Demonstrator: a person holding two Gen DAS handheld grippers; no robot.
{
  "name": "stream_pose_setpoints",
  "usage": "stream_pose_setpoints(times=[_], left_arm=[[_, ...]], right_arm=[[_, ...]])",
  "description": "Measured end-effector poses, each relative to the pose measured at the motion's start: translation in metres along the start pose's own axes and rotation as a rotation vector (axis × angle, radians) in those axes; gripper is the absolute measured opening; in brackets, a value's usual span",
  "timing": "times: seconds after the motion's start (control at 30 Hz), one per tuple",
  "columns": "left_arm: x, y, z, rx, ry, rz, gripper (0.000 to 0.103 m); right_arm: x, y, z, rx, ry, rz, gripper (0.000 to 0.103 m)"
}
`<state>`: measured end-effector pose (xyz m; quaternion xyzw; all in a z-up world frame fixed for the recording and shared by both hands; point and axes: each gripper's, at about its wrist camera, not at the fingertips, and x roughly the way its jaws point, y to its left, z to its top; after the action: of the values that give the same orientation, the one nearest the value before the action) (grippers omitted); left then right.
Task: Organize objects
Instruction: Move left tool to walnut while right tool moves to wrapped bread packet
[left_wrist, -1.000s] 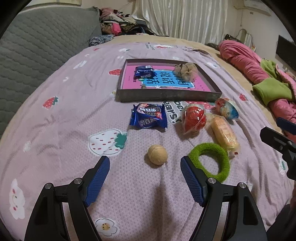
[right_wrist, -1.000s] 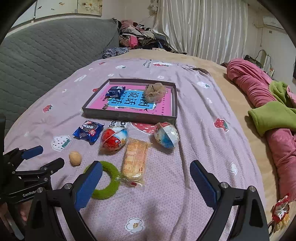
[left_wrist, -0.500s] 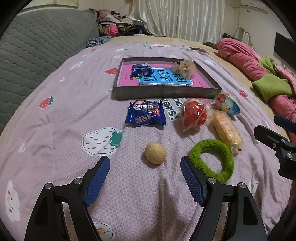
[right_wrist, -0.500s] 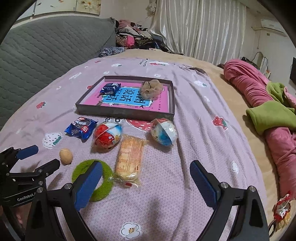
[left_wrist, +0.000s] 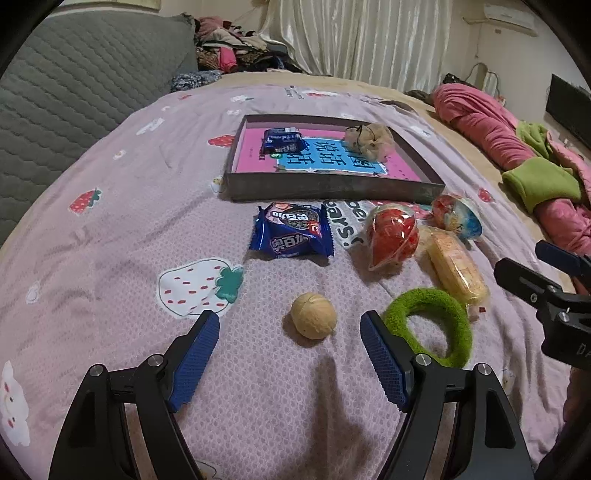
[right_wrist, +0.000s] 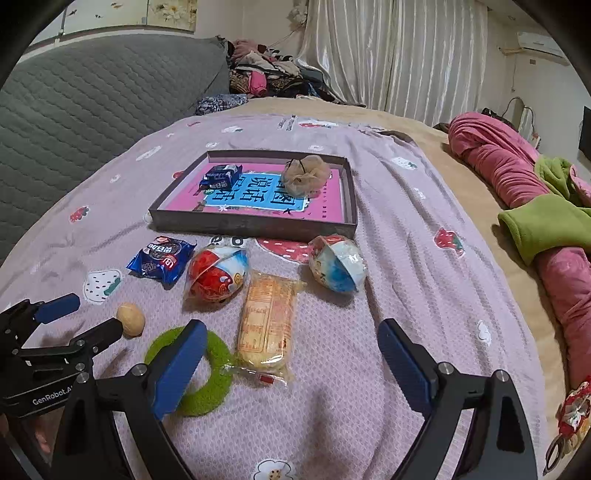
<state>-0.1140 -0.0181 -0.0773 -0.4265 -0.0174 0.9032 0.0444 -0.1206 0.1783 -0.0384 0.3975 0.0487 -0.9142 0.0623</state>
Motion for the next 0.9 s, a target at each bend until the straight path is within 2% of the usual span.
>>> stream_pose_setpoints(times=[0.47,0.63,0.9], left_arm=[[0.013,-0.001,0.003,-0.009,-0.003,0.009,0.080],[0.019,0.000,0.005,-0.019,0.008,0.003,0.080],[0.029,0.002,0.003,-0.036,0.019,-0.006,0.080]], right_arm=[[0.023,0.003,0.003,0.033,0.041,-0.001,0.094],[0.038,0.005,0.005,0.048,0.078,-0.017,0.084],[0.049,0.003,0.005,0.064,0.091,0.000,0.082]])
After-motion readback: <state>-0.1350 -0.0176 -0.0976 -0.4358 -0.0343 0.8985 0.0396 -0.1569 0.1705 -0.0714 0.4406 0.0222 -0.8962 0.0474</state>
